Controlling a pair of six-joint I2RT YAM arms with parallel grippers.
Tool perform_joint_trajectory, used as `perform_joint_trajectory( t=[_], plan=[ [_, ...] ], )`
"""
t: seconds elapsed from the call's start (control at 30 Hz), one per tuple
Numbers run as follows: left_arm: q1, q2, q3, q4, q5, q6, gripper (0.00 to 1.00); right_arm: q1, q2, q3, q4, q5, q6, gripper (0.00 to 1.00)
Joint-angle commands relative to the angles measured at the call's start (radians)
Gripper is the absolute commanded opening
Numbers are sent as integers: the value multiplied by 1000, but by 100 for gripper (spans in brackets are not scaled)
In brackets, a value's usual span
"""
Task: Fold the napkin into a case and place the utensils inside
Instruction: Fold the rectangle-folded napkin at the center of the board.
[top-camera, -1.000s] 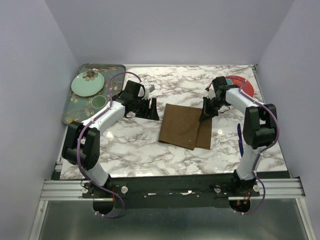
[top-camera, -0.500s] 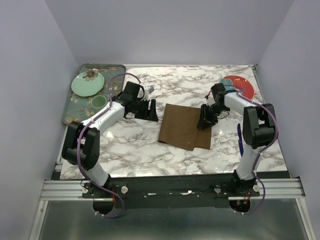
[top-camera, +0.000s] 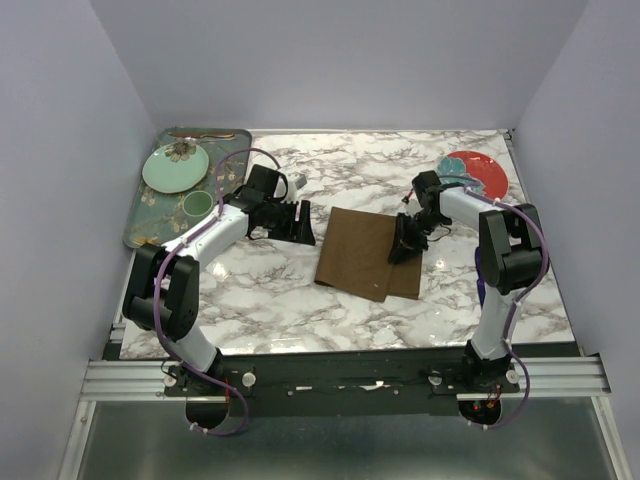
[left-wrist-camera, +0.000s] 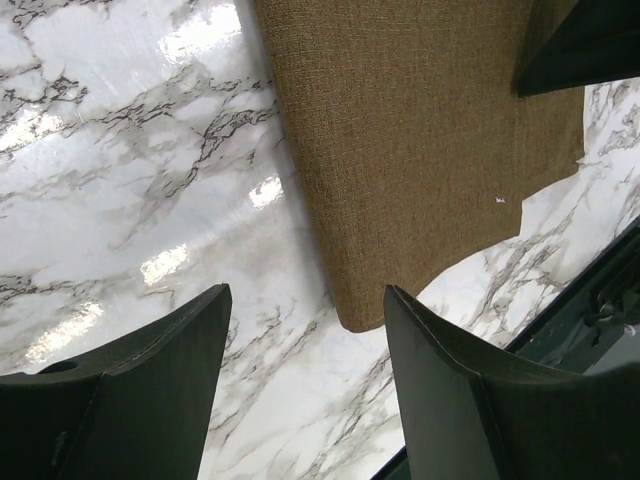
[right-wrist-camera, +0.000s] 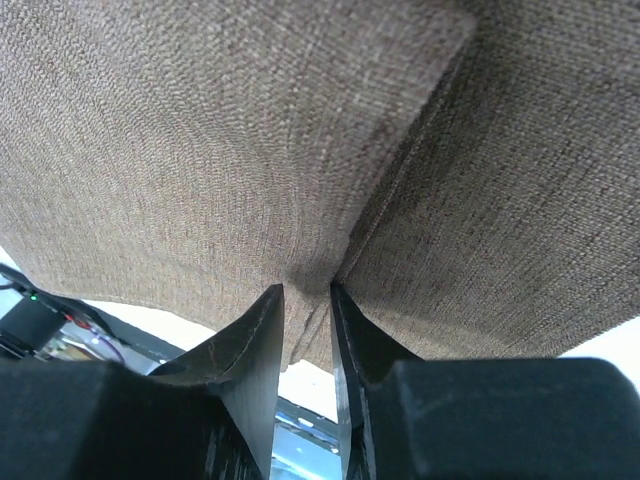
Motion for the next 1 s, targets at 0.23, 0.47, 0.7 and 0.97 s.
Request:
perform_joint_trajectory(
  t=[0.23,0.47,0.7,0.97],
  plan=[
    [16,-33,-9,-1,-10,10,71,7,-8,23,-45,27,5,38],
    [16,-36,-15,4,-8,5,71,14,-62,19,-53,30,24,38],
    [16,-38,-17,8,-7,-3,71,24,-62,-6,-37,72,39,38],
    [17,-44,-23,7,-15,-4,72,37,1,14,-27,133,51,37]
  ],
)
